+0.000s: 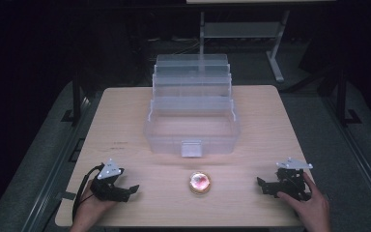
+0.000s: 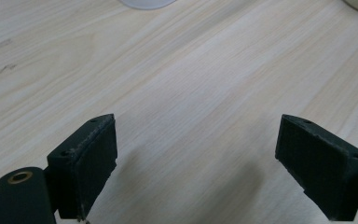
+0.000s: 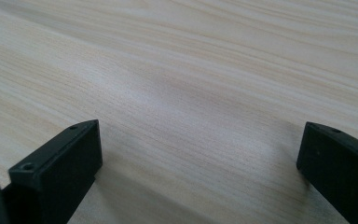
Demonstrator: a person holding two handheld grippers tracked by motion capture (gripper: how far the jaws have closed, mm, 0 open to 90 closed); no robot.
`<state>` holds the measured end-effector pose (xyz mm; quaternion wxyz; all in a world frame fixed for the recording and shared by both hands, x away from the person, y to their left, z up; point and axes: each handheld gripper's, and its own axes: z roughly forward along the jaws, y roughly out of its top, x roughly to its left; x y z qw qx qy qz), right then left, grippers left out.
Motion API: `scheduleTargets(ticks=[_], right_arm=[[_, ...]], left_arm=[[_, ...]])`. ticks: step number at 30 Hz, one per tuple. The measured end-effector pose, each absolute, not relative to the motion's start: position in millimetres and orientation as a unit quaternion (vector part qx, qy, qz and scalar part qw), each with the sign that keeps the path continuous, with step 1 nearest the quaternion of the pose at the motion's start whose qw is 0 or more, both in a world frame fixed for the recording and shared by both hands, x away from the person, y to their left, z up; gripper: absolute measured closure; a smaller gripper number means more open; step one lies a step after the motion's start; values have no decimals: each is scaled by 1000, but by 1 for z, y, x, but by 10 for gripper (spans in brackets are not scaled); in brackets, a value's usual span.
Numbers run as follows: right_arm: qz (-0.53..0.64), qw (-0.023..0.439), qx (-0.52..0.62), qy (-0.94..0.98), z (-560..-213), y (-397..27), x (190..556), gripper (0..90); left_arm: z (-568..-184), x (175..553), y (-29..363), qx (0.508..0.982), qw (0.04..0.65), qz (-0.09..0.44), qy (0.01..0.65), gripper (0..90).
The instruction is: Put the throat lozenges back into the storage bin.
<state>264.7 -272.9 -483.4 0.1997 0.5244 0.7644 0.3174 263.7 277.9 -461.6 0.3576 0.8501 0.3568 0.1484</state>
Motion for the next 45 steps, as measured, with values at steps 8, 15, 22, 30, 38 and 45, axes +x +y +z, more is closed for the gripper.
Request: scheduleTargets(ticks=[8, 15, 22, 30, 38, 45], right_arm=[[318, 200, 525, 764, -483, -273, 265, 0], [318, 199, 525, 764, -483, -273, 265, 0], [318, 199, 525, 764, -483, -273, 265, 0], [318, 199, 525, 764, -483, -273, 265, 0], [318, 199, 525, 764, -483, -273, 265, 0], [318, 200, 525, 764, -483, -273, 265, 0]], left_arm=[[-453, 266, 271, 853, 363, 141, 346, 121], [-447, 268, 259, 859, 365, 134, 332, 123], [-444, 271, 251, 863, 367, 131, 322, 123], [-440, 274, 240, 866, 370, 127, 311, 124], [-435, 276, 228, 868, 376, 124, 300, 125], [-432, 278, 219, 873, 375, 118, 289, 125]])
